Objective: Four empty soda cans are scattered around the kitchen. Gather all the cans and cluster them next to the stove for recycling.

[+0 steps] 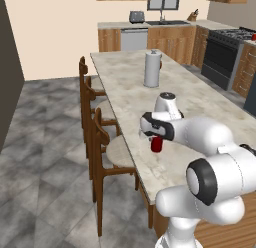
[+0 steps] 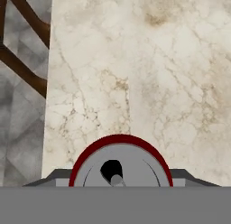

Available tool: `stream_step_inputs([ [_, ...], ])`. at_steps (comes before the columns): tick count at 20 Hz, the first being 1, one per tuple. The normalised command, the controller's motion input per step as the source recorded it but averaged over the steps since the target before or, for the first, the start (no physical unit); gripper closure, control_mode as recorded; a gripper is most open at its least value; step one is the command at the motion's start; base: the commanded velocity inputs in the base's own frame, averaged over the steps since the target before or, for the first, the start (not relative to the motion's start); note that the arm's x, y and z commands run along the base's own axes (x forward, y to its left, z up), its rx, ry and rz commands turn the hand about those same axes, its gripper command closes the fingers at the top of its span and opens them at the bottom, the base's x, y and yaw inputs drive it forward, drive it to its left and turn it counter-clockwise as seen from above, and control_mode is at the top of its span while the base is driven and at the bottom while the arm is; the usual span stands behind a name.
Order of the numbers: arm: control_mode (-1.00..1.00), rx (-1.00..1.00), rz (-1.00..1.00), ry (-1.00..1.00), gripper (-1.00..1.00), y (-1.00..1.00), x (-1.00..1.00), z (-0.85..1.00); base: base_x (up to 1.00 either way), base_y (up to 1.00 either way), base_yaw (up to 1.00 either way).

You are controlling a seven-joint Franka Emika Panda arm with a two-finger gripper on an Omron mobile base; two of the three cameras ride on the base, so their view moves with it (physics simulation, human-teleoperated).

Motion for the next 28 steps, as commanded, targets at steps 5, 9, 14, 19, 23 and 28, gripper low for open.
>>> stream_step_inputs([
  [5, -1.00, 0.00, 0.00, 0.00, 1.00, -0.02, -0.01, 0.60, 0.00, 0.00, 0.00],
  [9, -1.00, 0.00, 0.00, 0.00, 1.00, -0.12, -0.27, 0.56, 0.00, 0.00, 0.00],
  [14, -1.00, -0.01, 0.00, -0.01, 1.00, -0.26, -0.78, 0.39, 0.00, 0.00, 0.00],
  [19, -1.00, 0.00, 0.00, -0.02, 1.00, -0.36, -0.78, 0.51, 0.00, 0.00, 0.00],
  [23, -1.00, 0.00, 0.00, 0.00, 1.00, -0.20, -0.66, 0.48, 0.00, 0.00, 0.00],
  [28, -1.00, 0.00, 0.00, -0.04, 1.00, -0.15, -0.55, 0.32, 0.00, 0.00, 0.00],
])
